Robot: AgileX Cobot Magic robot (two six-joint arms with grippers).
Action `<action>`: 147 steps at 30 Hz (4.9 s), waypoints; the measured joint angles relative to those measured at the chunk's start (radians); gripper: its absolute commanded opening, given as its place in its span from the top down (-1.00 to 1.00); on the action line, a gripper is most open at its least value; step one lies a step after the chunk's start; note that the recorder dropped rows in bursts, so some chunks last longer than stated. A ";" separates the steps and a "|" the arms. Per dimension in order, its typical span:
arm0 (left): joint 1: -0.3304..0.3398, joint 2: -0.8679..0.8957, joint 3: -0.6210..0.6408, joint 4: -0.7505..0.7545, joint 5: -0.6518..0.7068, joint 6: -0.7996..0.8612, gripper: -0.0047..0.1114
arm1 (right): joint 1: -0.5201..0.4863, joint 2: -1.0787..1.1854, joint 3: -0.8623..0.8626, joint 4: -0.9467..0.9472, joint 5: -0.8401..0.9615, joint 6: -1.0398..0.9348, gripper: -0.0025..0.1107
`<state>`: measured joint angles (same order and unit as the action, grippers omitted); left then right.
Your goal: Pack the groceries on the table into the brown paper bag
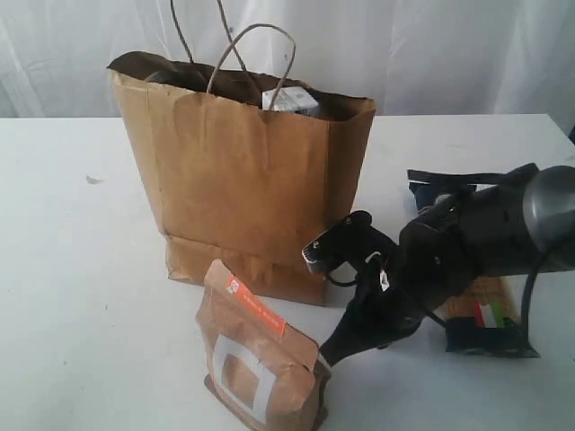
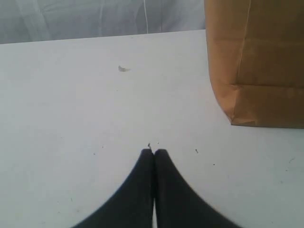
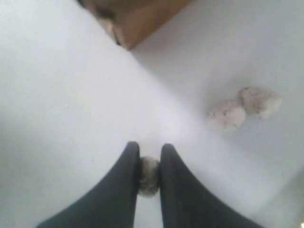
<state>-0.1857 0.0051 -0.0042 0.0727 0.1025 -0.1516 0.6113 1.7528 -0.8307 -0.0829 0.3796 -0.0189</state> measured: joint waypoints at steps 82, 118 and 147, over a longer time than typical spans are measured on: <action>0.000 0.000 0.000 0.000 0.000 0.000 0.92 | -0.002 -0.736 0.045 -0.468 0.378 0.544 -0.06; 0.000 0.000 0.000 0.000 0.000 0.000 0.92 | -0.175 -0.056 -0.023 0.000 -0.082 0.323 0.12; 0.000 0.000 0.000 0.000 0.000 0.000 0.92 | -0.175 0.070 -0.027 0.017 -0.173 0.323 0.29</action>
<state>-0.1857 0.0051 -0.0042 0.0727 0.1025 -0.1516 0.4363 1.8226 -0.8575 -0.0660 0.2064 0.3043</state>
